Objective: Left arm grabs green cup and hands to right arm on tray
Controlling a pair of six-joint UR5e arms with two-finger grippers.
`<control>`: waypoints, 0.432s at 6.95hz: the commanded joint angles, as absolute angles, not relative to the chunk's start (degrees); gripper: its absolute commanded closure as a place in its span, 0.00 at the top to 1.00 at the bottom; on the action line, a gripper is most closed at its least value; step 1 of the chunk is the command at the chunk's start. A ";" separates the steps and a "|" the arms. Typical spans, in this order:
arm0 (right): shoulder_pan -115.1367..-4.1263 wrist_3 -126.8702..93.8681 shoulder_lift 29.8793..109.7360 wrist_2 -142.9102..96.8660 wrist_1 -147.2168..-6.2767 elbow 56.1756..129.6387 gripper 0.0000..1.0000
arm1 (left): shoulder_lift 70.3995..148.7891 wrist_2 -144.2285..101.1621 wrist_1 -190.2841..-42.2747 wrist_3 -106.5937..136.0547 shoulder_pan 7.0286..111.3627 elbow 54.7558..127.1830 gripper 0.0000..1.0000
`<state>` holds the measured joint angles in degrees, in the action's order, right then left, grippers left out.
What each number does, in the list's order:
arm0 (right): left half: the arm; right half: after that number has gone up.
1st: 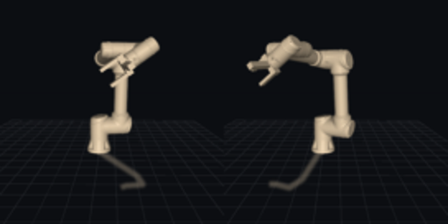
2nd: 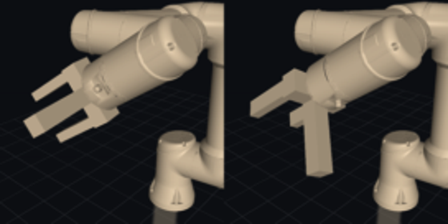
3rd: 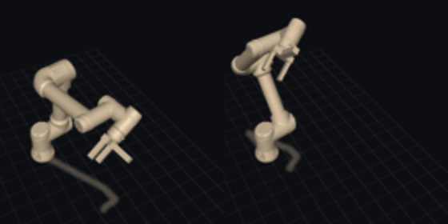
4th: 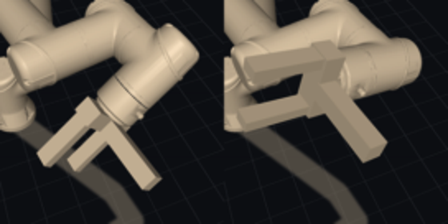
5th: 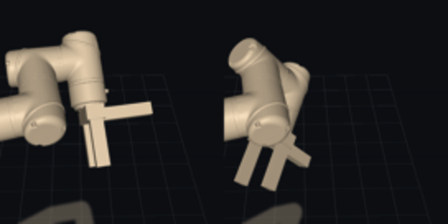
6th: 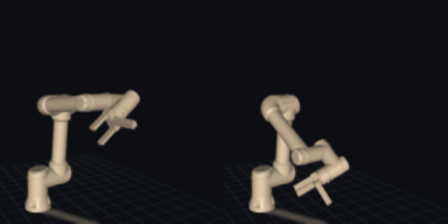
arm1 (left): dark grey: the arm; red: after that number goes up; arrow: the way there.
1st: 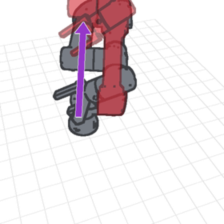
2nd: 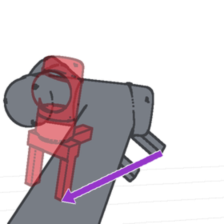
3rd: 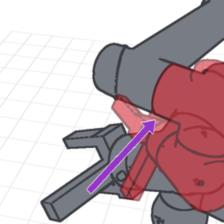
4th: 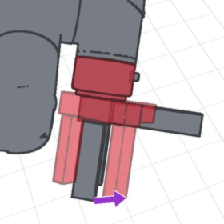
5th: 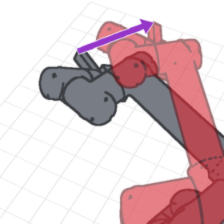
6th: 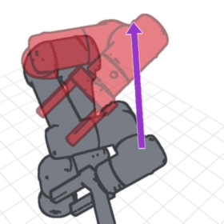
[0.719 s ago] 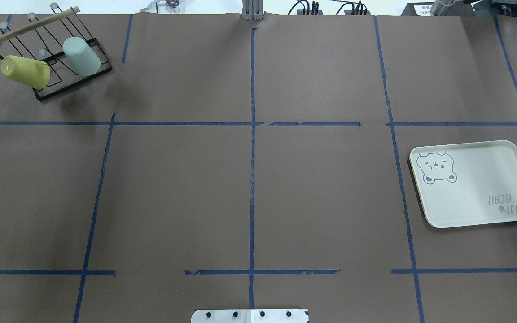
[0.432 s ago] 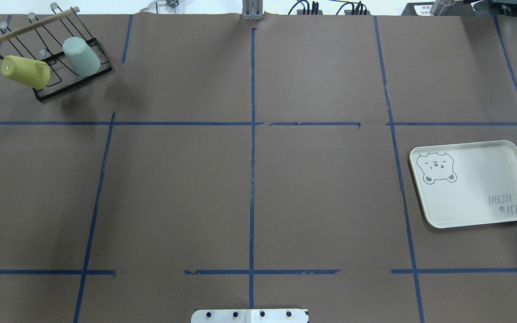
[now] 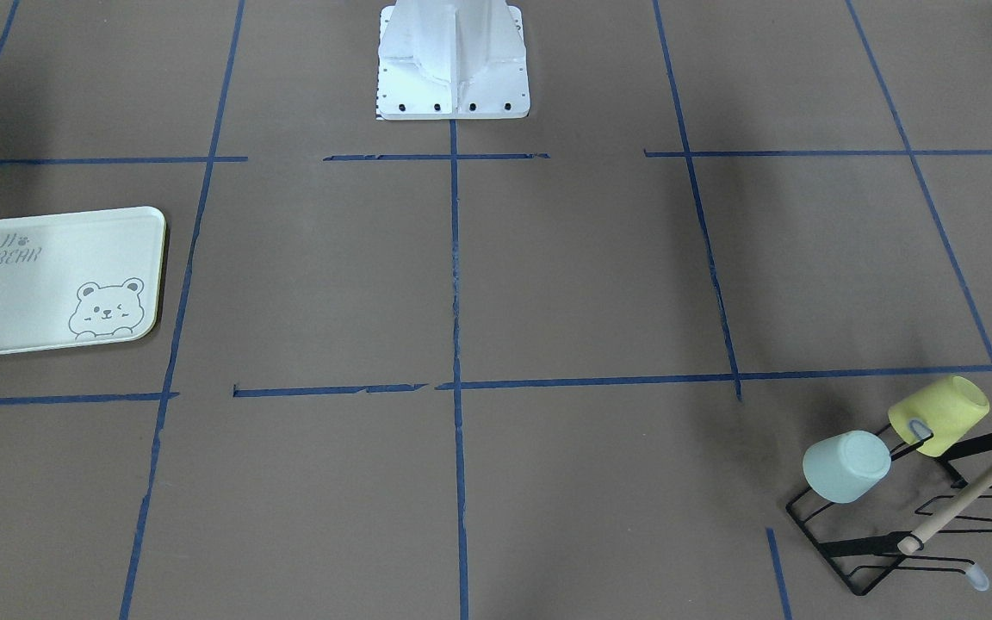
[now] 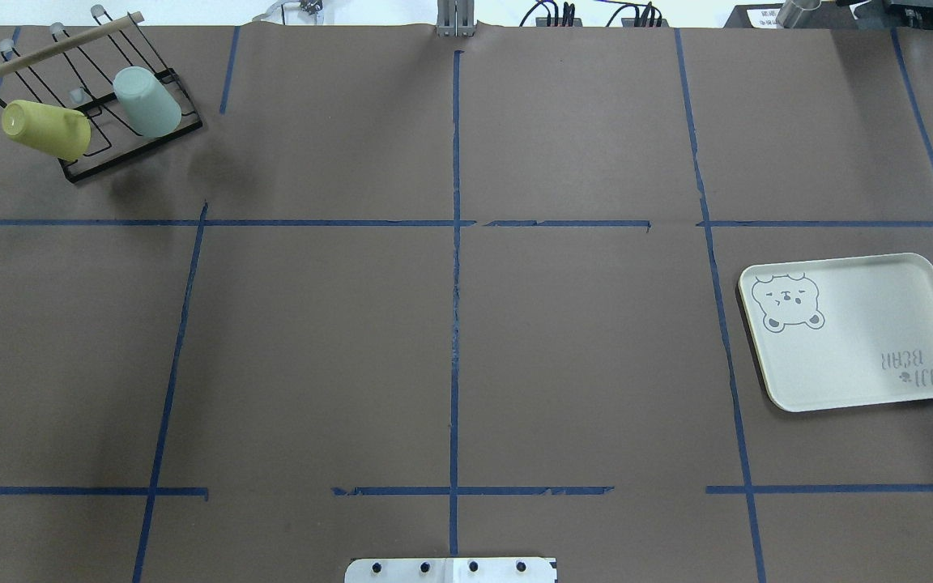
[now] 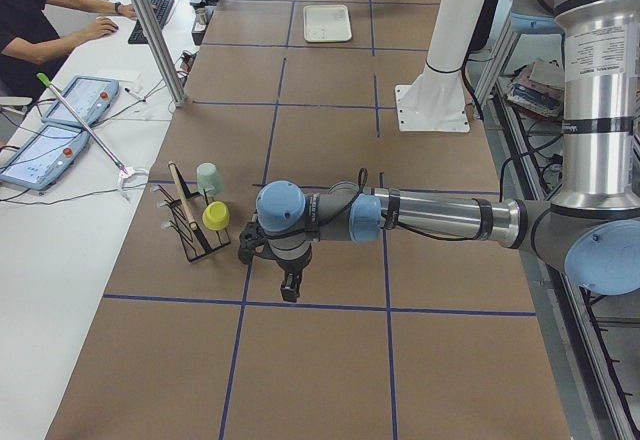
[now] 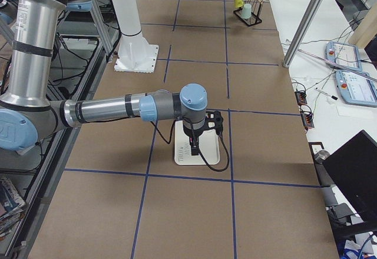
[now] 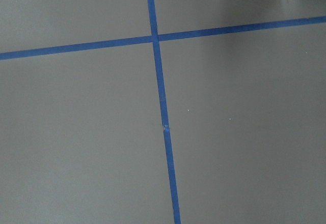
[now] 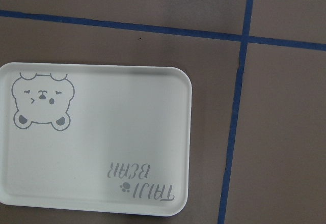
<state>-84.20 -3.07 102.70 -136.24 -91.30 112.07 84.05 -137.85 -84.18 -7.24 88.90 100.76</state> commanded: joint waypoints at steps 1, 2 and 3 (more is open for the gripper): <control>-84.20 -3.25 102.57 -136.67 -91.14 111.97 1.00 | 82.98 -138.16 -84.72 -7.73 88.86 101.07 1.00; -84.20 -3.34 102.57 -136.76 -91.06 112.06 1.00 | 81.66 -138.34 -86.55 -7.82 88.77 101.77 1.00; -84.11 -3.34 102.66 -137.02 -90.97 112.06 1.00 | 81.56 -138.77 -90.75 -7.39 87.29 102.04 1.00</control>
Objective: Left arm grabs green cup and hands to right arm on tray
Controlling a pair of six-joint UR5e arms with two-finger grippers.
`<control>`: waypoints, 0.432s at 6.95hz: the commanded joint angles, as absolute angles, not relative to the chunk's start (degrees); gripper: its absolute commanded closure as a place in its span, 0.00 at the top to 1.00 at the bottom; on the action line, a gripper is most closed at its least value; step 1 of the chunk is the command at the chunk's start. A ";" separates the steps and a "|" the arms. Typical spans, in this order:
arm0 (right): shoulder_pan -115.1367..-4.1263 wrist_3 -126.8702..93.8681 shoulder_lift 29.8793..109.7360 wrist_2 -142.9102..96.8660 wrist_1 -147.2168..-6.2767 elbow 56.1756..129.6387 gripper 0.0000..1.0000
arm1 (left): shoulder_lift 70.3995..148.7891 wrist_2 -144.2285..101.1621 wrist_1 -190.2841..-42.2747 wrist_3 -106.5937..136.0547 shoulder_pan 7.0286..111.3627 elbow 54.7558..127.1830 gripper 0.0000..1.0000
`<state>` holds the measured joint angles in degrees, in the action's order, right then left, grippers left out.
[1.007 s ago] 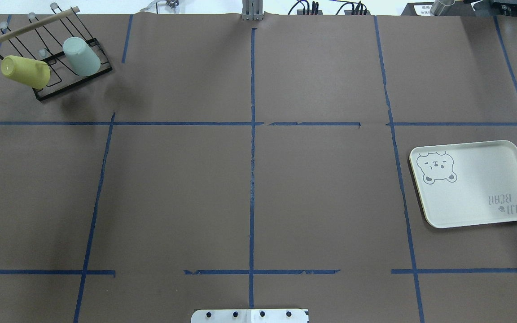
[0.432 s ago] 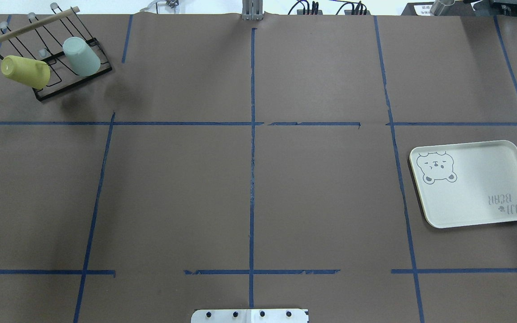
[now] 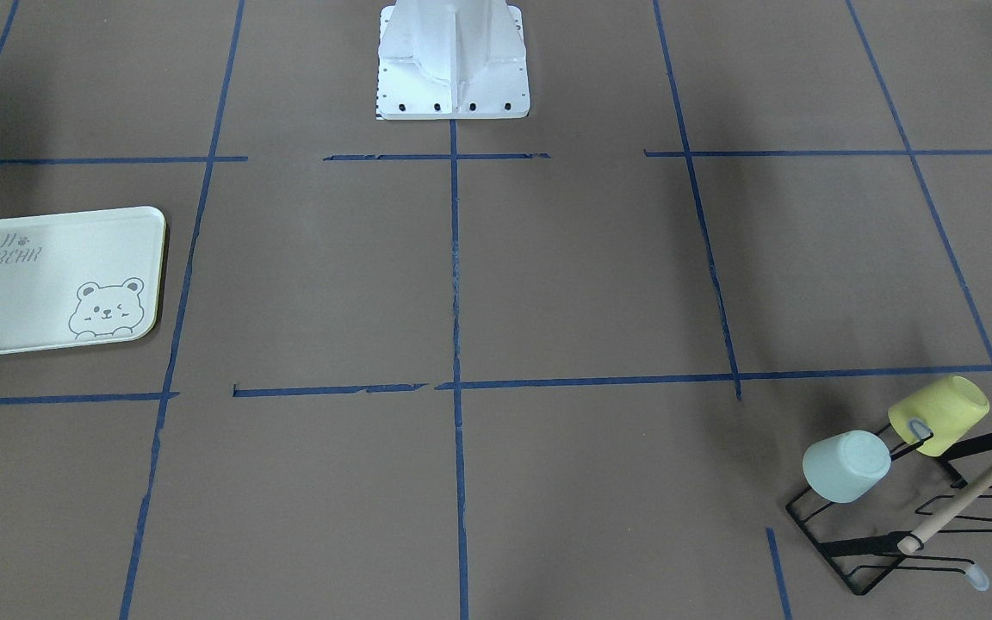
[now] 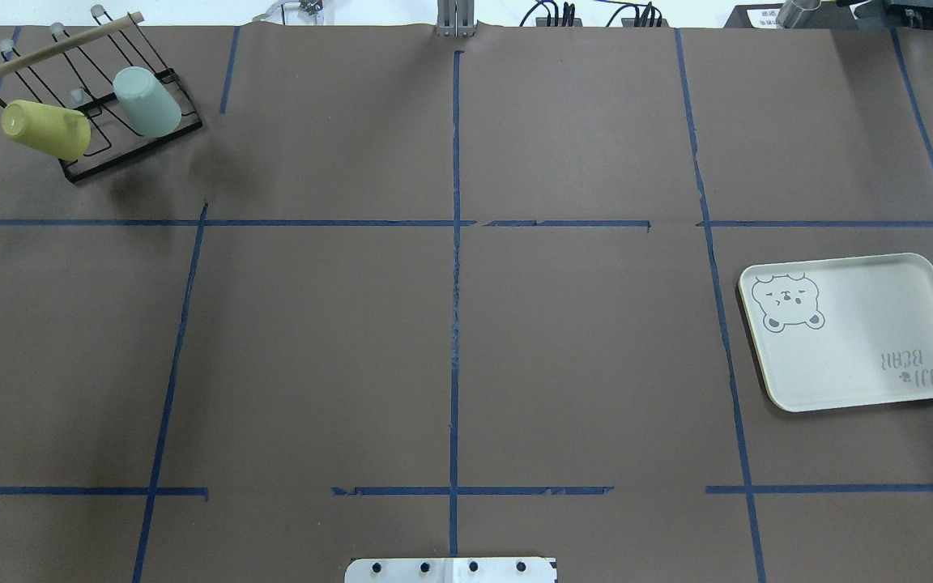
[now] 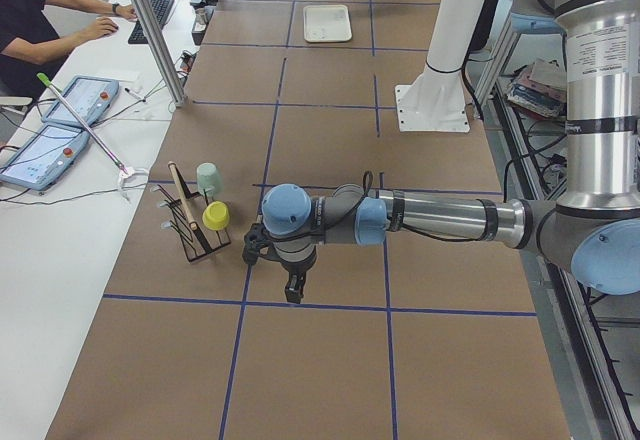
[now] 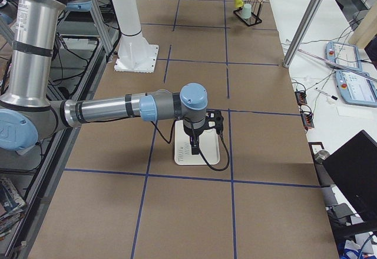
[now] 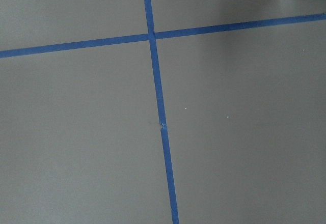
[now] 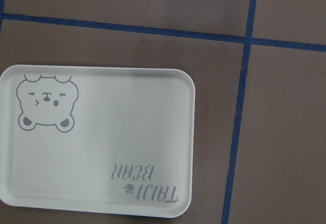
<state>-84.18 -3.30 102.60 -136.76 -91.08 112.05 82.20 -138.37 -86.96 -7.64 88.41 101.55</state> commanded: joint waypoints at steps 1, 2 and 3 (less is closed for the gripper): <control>-84.11 -3.34 102.66 -137.11 -90.97 112.06 1.00 | 81.48 -140.00 -92.10 -6.77 85.54 101.78 1.00; -84.11 -3.17 102.66 -137.11 -90.88 112.06 1.00 | 81.91 -140.01 -92.28 -0.85 84.73 103.60 1.00; -84.11 -3.08 102.66 -137.11 -90.79 112.06 1.00 | 82.09 -140.01 -92.02 3.38 81.68 106.67 1.00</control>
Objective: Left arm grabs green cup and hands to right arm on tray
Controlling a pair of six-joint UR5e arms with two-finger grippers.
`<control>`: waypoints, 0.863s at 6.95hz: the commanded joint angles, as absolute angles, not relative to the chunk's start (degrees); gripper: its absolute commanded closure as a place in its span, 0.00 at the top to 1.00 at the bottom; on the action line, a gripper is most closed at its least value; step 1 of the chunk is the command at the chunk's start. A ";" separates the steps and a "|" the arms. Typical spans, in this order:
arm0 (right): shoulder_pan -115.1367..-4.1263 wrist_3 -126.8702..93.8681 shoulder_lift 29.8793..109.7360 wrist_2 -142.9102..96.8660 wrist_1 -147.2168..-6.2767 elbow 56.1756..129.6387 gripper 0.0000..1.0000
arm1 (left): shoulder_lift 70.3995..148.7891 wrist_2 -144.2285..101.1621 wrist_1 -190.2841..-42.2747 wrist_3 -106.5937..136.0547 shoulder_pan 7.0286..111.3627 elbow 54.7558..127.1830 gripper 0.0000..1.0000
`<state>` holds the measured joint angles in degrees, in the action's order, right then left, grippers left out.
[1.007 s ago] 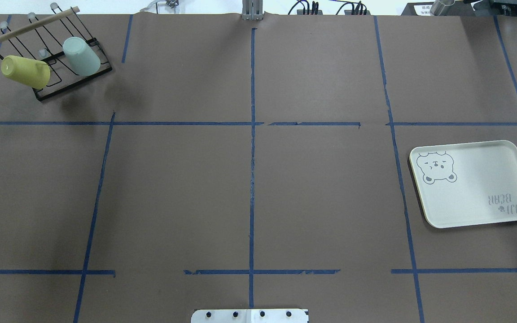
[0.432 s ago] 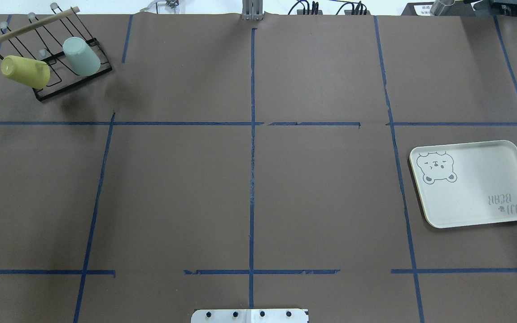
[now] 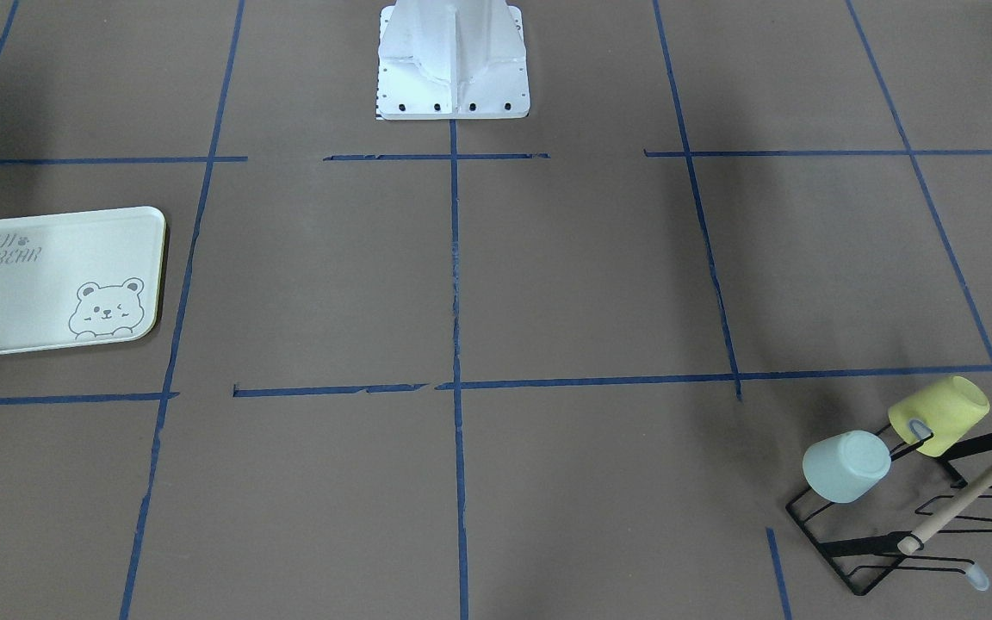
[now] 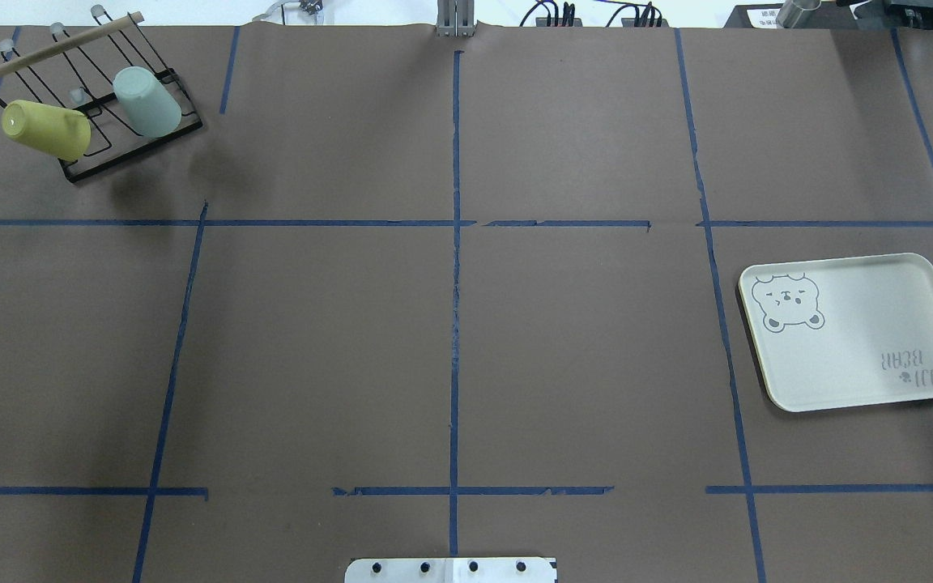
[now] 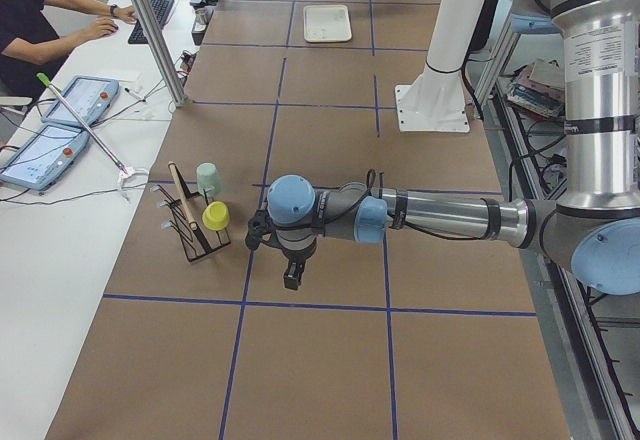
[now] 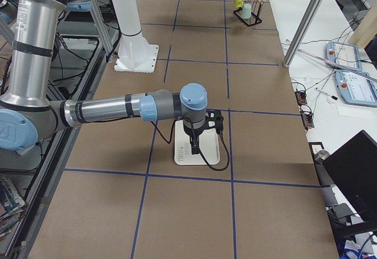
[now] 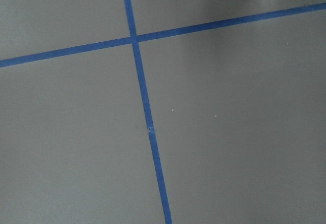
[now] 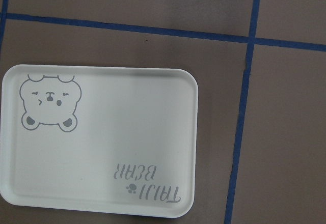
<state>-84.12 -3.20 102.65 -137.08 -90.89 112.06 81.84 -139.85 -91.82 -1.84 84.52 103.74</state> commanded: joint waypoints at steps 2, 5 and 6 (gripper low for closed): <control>-84.11 -3.16 102.57 -137.11 -90.79 112.06 1.00 | 86.80 -140.01 -91.93 12.17 80.43 108.02 1.00; -84.02 -3.25 102.57 -137.02 -90.79 111.89 1.00 | 102.08 -136.61 -91.14 29.36 73.76 102.50 1.00; -84.02 -3.25 102.57 -137.02 -90.88 111.88 1.00 | 106.83 -132.84 -91.14 34.40 71.30 99.87 1.00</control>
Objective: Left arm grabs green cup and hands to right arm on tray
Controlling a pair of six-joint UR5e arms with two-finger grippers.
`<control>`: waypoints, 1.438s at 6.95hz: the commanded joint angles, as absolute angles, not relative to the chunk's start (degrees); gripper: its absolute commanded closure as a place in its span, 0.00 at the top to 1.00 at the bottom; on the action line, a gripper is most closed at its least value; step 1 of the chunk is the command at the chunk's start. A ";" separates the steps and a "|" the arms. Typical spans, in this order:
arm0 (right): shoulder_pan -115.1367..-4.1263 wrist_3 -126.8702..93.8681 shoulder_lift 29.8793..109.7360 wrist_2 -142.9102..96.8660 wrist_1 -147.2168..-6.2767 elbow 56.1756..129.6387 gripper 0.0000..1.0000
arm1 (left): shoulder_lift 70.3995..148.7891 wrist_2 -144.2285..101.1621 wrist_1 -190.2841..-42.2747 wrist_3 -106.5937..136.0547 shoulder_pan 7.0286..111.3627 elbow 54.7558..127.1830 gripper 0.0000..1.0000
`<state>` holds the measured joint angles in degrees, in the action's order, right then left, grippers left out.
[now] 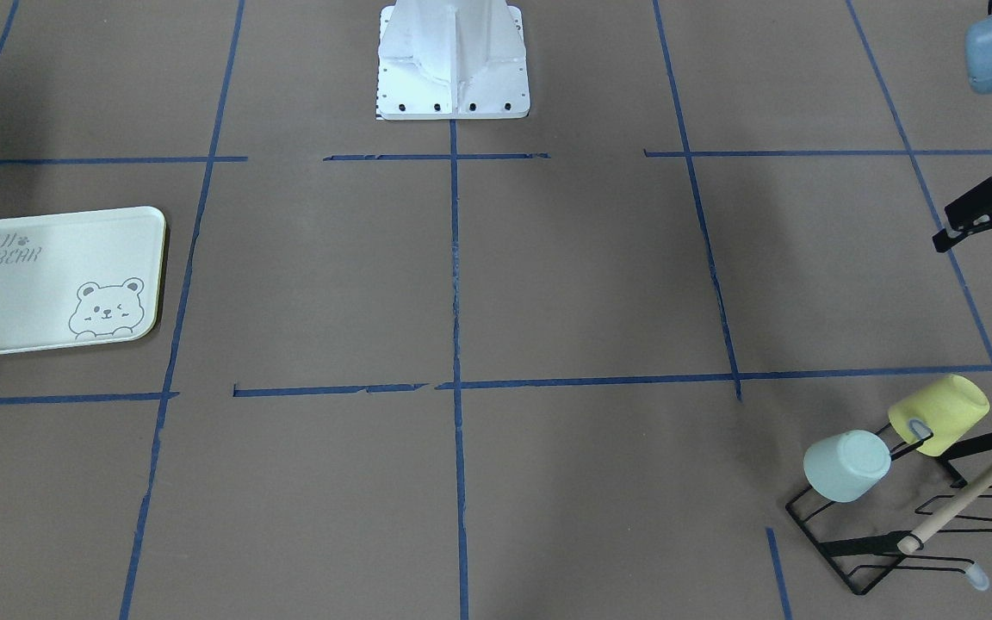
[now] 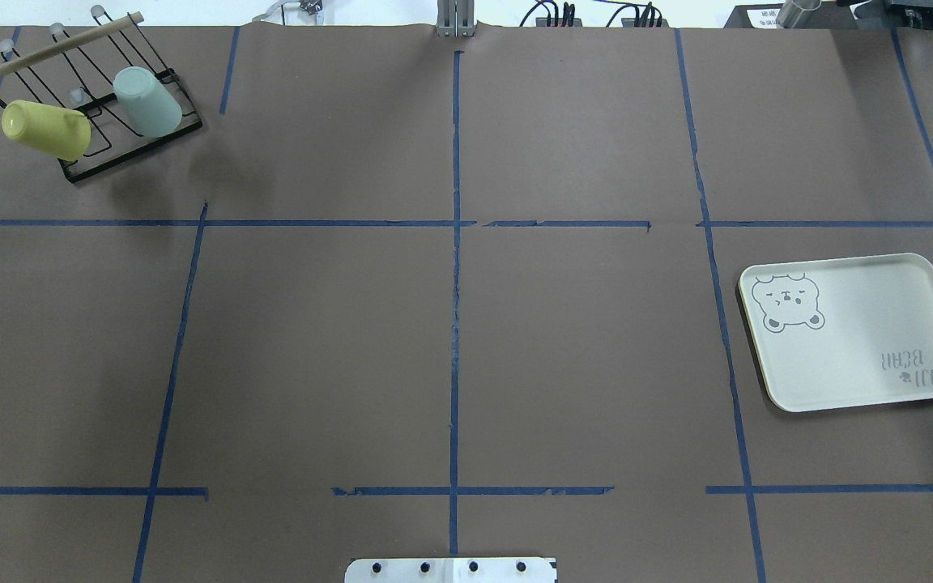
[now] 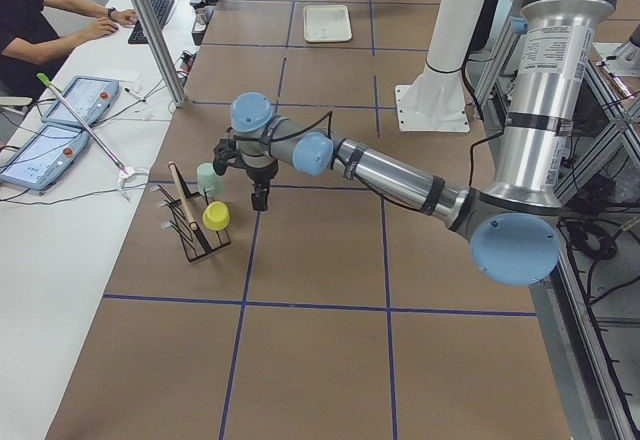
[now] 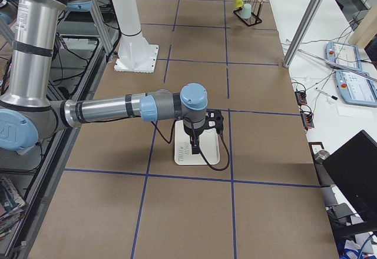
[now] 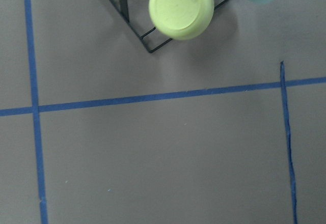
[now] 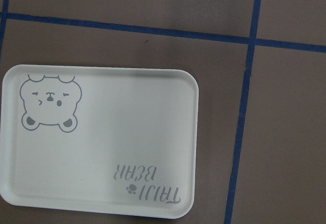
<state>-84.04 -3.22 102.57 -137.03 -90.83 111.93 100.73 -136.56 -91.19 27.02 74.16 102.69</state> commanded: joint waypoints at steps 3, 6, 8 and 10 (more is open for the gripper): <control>-83.85 -3.25 102.57 -137.02 -90.88 111.62 1.00 | 119.23 -122.83 -91.14 40.49 67.52 89.07 1.00; -83.32 -3.34 102.57 -136.93 -90.88 111.45 1.00 | 129.43 -117.60 -91.14 44.11 64.87 75.63 1.00; -83.23 -3.34 102.57 -136.93 -90.88 111.36 1.00 | 130.86 -117.68 -91.93 43.25 64.78 72.44 1.00; -83.15 -3.34 102.57 -137.02 -90.88 111.36 1.00 | 131.75 -117.69 -92.20 38.88 64.16 69.53 1.00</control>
